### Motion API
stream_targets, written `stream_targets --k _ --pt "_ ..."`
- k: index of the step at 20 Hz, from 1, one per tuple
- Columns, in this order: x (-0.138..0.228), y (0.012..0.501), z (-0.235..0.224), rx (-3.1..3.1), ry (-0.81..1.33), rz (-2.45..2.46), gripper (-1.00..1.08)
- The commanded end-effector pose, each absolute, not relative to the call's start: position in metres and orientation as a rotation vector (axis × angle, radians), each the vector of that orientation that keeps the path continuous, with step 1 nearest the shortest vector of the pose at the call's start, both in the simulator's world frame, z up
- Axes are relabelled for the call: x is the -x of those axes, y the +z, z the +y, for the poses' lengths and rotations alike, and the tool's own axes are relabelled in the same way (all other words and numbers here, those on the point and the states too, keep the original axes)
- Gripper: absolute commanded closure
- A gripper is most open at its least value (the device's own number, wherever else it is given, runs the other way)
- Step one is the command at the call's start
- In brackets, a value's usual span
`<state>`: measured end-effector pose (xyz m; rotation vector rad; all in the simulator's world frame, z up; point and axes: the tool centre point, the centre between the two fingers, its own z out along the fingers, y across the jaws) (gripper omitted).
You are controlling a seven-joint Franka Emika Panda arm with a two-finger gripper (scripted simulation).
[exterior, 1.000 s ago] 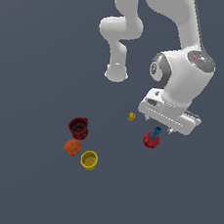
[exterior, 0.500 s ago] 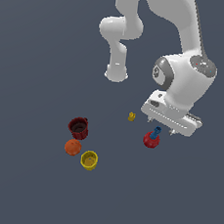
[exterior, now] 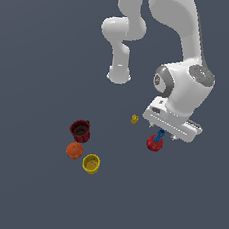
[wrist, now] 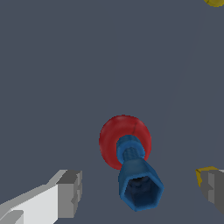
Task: Pick up a designated object from a clutter of objects.
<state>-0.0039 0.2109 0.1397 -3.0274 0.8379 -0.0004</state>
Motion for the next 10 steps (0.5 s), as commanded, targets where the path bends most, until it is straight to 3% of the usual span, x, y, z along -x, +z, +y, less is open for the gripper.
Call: stream_targets --k 1,8,9,10 --pt "0.005 0.127 0.211 3.027 0.001 0.839 -0.92" --pt "0.004 0.113 0.211 3.027 0.0 0.841 -0.92" --pt "0.004 0.113 0.211 3.027 0.0 0.841 1.08" --pt "0.004 0.113 0.211 3.027 0.0 0.841 1.08"
